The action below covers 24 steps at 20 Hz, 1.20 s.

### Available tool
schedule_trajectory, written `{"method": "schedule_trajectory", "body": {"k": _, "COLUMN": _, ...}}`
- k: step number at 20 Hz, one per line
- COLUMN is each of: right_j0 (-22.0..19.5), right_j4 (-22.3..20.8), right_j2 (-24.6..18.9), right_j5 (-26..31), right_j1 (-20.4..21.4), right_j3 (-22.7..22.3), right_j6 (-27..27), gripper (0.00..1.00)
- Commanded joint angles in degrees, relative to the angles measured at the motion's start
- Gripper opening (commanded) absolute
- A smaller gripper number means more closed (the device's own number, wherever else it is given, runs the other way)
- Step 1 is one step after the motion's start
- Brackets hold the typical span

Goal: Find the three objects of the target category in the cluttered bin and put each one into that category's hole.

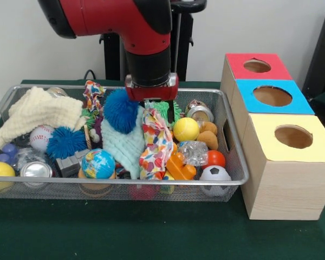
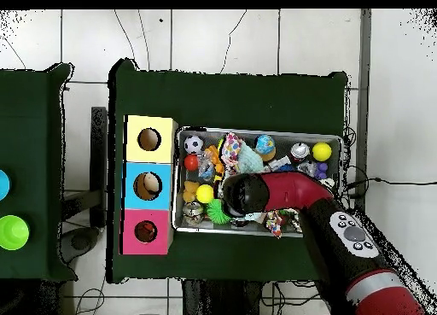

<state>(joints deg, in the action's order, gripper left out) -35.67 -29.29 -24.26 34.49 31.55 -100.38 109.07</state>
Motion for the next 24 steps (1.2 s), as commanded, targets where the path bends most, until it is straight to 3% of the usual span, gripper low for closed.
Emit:
{"method": "schedule_trajectory", "body": {"k": 1, "right_j0": 3.55, "right_j4": 0.73, "right_j2": -3.68, "right_j5": 5.09, "right_j1": 10.01, "right_j3": -8.44, "right_j6": -3.56, "gripper": 1.0}}
{"method": "schedule_trajectory", "body": {"k": 5, "right_j0": 4.7, "right_j4": 4.5, "right_j2": -4.27, "right_j5": 7.88, "right_j1": 14.8, "right_j3": -10.85, "right_j6": -2.21, "gripper": 1.0}}
{"method": "schedule_trajectory", "body": {"k": 9, "right_j0": 5.89, "right_j4": 6.06, "right_j2": -4.03, "right_j5": 6.07, "right_j1": 14.69, "right_j3": -11.92, "right_j6": -0.46, "gripper": 1.0}}
{"method": "schedule_trajectory", "body": {"k": 24, "right_j0": 16.89, "right_j4": 2.04, "right_j2": 6.06, "right_j5": -6.91, "right_j1": 5.21, "right_j3": -7.97, "right_j6": 9.51, "gripper": 1.0}}
